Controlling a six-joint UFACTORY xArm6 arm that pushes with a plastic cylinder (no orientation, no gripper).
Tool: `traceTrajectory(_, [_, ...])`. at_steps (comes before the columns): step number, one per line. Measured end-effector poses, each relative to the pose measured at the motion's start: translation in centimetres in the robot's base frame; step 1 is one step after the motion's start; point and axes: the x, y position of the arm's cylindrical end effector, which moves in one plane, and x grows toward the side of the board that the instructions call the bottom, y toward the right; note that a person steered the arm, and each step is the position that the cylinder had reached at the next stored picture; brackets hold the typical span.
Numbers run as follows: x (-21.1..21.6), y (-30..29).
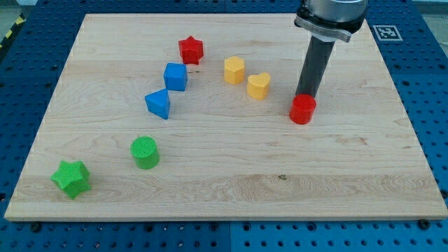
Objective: Move the yellow heart near the yellow hexagon
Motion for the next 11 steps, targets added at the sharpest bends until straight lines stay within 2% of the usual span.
traceTrajectory(7, [-1.2,-7.5])
traceTrajectory(10, [-1.2,-6.3])
traceTrajectory(11, [-2.5,-5.9])
